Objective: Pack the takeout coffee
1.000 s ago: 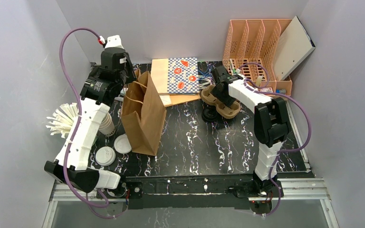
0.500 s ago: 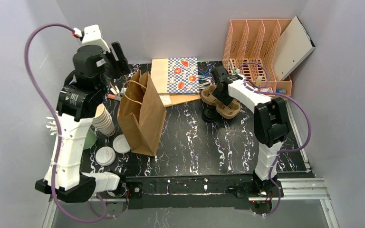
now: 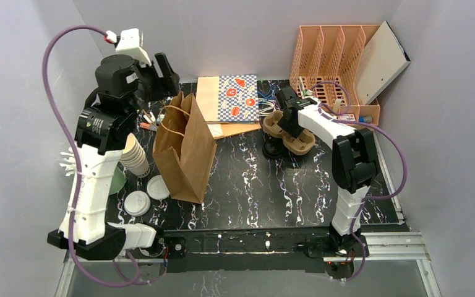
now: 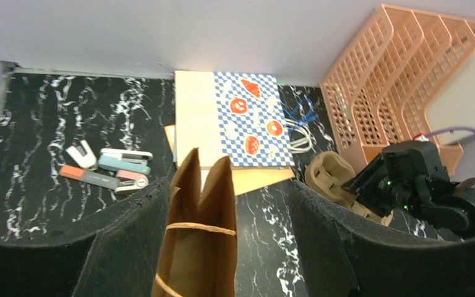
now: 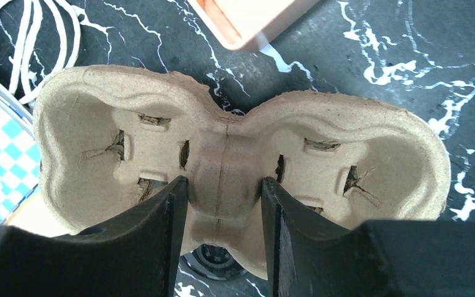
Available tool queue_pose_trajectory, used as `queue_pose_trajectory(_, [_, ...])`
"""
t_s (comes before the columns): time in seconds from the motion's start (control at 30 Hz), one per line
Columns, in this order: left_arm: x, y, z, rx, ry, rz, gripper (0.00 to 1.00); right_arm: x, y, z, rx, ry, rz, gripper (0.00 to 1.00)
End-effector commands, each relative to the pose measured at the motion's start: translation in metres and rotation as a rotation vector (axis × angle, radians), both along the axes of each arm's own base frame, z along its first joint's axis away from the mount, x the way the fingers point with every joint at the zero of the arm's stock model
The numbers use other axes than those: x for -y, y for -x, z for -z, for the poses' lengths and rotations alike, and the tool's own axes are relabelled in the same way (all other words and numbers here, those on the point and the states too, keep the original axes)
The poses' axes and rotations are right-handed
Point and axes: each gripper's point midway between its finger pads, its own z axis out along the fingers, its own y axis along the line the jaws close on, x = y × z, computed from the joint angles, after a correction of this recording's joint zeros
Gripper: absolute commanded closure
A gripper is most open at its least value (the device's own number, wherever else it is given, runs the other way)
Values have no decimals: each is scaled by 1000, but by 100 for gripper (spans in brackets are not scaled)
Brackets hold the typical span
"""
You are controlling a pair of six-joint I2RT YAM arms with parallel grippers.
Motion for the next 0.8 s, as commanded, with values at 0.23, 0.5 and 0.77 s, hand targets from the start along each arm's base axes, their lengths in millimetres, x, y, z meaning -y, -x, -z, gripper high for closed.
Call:
queue_pose_trajectory(0.23, [79, -30, 9, -42, 145, 312, 32, 19, 29, -85, 192, -40, -81, 51])
queue_pose_trajectory(0.5, [196, -33, 44, -121, 96, 490, 33, 32, 71, -97, 194, -38, -208, 51])
queue_pose_trajectory(0.77, [250, -26, 103, -198, -37, 508, 32, 8, 151, -86, 139, -196, -560, 50])
